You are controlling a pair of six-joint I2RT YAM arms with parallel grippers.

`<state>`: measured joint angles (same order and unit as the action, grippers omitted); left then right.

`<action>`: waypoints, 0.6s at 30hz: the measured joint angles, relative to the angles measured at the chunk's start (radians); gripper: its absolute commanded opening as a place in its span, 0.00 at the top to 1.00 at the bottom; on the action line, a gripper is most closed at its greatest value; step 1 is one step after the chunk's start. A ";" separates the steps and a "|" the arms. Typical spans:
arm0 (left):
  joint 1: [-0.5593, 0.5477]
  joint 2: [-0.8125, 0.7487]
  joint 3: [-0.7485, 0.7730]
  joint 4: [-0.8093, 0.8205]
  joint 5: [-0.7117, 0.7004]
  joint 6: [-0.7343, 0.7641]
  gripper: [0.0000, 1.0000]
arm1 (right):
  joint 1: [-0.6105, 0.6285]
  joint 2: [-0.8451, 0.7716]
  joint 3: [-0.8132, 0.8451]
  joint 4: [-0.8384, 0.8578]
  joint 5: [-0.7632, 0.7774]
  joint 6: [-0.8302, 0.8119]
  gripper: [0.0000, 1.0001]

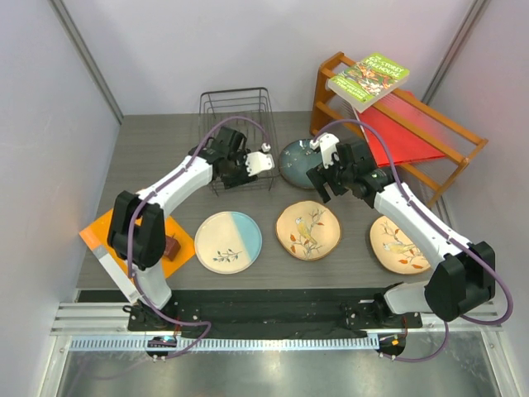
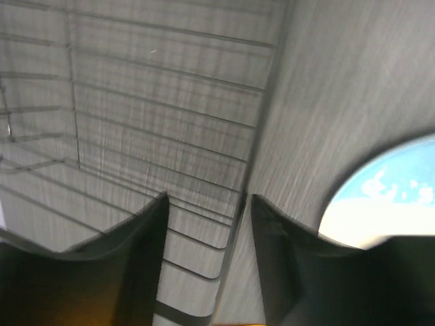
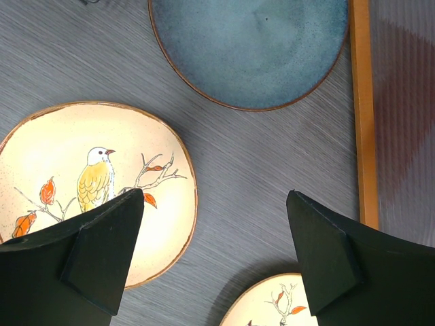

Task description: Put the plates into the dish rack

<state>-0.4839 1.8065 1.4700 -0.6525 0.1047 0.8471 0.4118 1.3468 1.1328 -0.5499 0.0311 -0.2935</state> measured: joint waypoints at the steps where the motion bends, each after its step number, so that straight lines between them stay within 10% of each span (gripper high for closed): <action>1: 0.001 -0.010 -0.016 0.028 -0.011 -0.004 0.29 | 0.000 0.000 0.000 0.000 0.000 0.000 0.08; 5: 0.003 -0.145 -0.173 0.169 -0.029 -0.018 0.01 | 0.000 0.000 0.000 0.000 0.000 0.000 0.07; 18: 0.065 -0.801 -0.380 0.346 -0.164 -0.599 0.04 | -0.003 0.002 -0.004 -0.005 -0.164 0.110 0.05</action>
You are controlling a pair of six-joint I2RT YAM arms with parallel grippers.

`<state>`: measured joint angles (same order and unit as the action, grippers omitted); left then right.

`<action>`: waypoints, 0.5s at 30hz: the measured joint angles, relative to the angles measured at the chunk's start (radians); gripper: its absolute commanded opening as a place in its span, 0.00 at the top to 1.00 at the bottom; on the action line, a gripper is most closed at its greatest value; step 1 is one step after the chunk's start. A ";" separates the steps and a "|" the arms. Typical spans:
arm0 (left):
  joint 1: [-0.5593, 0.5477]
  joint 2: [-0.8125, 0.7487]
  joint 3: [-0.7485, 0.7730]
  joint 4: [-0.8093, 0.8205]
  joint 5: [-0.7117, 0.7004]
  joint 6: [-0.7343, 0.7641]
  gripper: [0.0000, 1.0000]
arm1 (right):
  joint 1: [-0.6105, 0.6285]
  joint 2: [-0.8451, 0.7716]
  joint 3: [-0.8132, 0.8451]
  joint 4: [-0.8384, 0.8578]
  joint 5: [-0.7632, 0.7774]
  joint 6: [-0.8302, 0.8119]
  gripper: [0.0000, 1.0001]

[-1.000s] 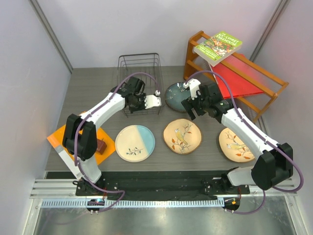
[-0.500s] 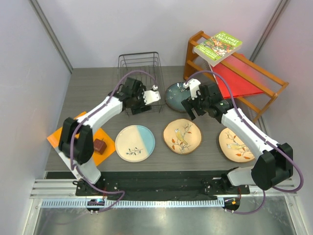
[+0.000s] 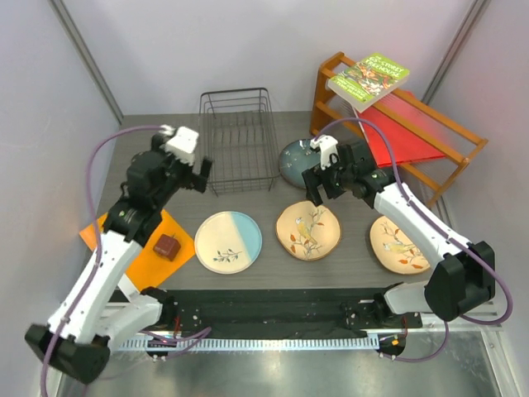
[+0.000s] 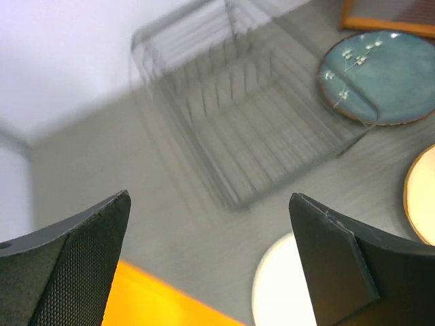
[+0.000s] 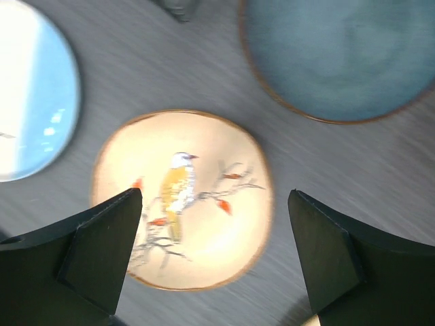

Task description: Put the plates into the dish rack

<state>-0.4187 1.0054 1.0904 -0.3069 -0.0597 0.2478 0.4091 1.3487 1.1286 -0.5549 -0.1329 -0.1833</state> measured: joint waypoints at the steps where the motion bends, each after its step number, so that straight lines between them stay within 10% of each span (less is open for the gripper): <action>1: 0.050 -0.031 -0.036 -0.023 0.012 -0.075 0.07 | 0.000 0.000 -0.007 0.009 -0.046 0.026 0.06; 7: 0.407 -0.034 -0.240 -0.156 0.280 -0.382 0.26 | 0.014 0.039 -0.107 0.171 -0.310 0.272 0.11; 15: 0.494 0.252 -0.299 -0.199 0.598 -0.426 0.39 | 0.116 0.208 -0.148 0.343 -0.443 0.415 0.12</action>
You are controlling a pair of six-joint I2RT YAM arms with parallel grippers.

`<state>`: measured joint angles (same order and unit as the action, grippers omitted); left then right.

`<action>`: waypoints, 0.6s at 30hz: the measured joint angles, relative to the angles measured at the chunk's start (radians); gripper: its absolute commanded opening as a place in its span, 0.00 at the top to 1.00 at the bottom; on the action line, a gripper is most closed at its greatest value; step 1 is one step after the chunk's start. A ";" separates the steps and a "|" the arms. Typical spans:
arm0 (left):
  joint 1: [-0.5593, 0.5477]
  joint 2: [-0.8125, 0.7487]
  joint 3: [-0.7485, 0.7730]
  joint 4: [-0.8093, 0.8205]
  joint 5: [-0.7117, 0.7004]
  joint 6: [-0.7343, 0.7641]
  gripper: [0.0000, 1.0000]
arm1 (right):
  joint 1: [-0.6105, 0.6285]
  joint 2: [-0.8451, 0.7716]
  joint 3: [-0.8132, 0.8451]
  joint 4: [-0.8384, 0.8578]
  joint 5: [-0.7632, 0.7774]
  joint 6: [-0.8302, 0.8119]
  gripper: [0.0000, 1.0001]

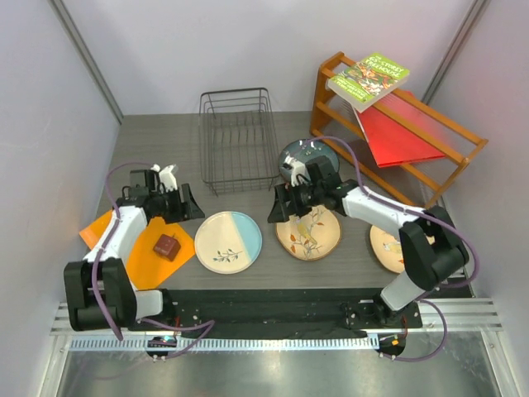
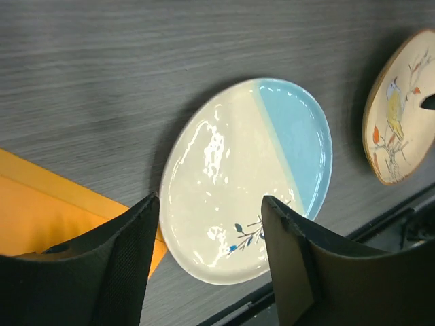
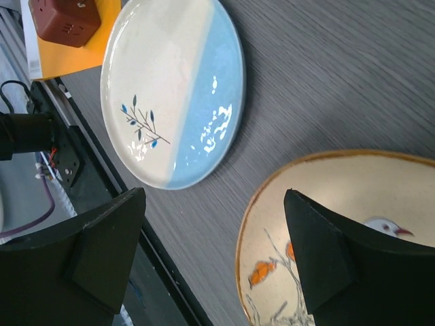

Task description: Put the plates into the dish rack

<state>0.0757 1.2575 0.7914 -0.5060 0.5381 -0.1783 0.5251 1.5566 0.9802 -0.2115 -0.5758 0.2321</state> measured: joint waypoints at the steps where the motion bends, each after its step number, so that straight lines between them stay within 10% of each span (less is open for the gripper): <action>1: 0.003 0.026 -0.003 0.001 0.023 0.001 0.40 | 0.011 0.022 0.003 0.018 -0.008 0.011 0.12; 18: 0.011 0.251 0.044 -0.010 0.011 0.029 0.47 | 0.107 0.245 0.117 0.171 -0.026 0.071 0.12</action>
<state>0.0868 1.5082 0.8356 -0.5159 0.5488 -0.1497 0.6323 1.8019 1.0973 -0.0402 -0.6022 0.3027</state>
